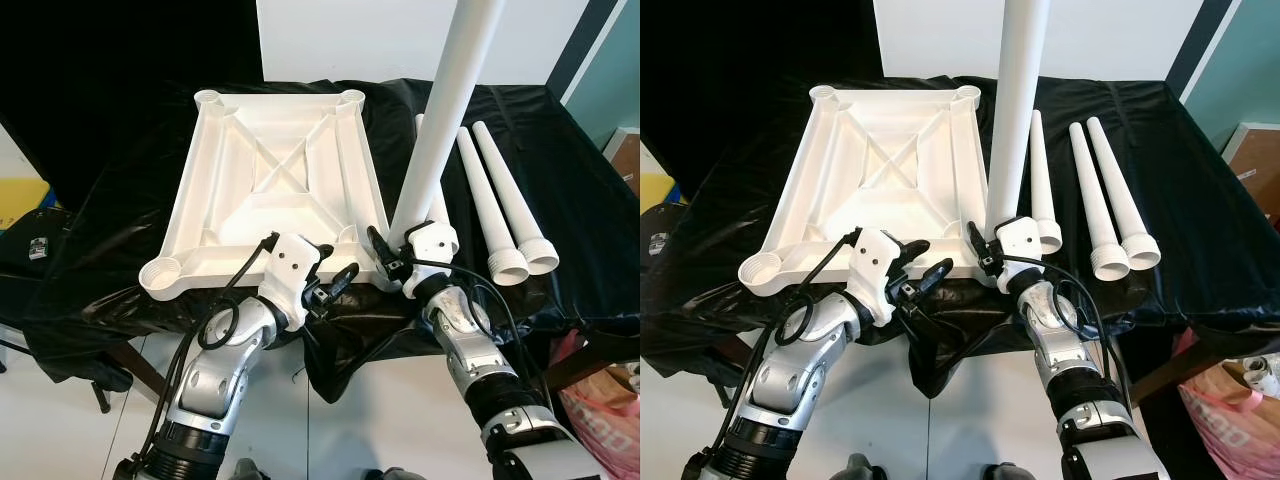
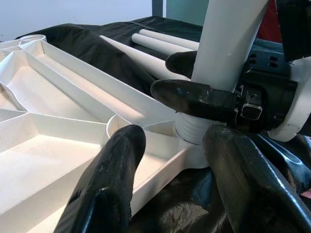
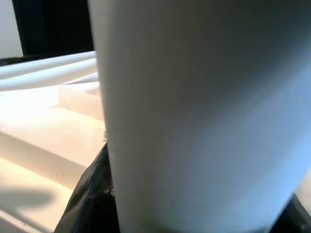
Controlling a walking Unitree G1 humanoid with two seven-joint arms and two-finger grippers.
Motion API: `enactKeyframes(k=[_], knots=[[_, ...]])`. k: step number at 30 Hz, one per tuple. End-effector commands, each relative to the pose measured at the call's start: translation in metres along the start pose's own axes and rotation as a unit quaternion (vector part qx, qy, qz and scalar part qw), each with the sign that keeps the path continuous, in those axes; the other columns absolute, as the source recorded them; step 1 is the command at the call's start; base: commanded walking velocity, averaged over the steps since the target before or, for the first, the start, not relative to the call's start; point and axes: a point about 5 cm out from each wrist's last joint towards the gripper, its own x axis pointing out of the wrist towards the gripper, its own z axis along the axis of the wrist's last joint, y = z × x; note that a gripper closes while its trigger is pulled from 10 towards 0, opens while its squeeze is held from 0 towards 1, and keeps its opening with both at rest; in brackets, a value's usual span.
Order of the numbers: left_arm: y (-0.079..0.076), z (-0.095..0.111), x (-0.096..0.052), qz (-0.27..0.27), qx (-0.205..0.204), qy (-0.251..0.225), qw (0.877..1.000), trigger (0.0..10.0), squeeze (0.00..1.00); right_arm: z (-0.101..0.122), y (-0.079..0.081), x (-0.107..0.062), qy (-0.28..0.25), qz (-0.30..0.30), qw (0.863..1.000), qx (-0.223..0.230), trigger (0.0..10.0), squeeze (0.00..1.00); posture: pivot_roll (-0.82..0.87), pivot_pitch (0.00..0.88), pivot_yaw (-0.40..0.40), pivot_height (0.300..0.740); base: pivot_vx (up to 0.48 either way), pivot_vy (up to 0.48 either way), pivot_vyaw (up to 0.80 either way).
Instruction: Building children table
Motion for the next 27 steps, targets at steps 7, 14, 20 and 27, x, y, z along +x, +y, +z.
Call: enactKeyframes(k=[7,14,20,27], knots=[[0.001,0.001,0.0,0.024,0.003,0.001,1.0,10.0,0.0,-0.028,0.004,-0.012,0.065,0.006,0.998,0.019,10.0,0.0,0.02,0.106,-0.025,0.74,0.0,0.0,0.0],[0.003,0.003,-0.002,0.027,0.005,0.001,1.0,10.0,0.0,-0.042,0.012,-0.014,0.12,0.026,0.992,0.039,10.0,0.0,0.03,0.107,-0.02,0.74,0.0,0.0,0.0],[0.003,0.004,-0.002,0.027,0.006,-0.001,1.0,10.0,0.0,-0.048,0.007,-0.011,0.152,-0.027,0.985,0.075,10.0,0.0,0.03,0.107,-0.015,0.74,0.0,0.0,0.0],[0.003,0.005,-0.002,0.026,0.007,0.0,1.0,10.0,0.0,-0.049,0.004,-0.011,0.151,-0.042,0.985,0.078,10.0,0.0,0.03,0.108,-0.016,0.74,0.0,0.0,0.0]])
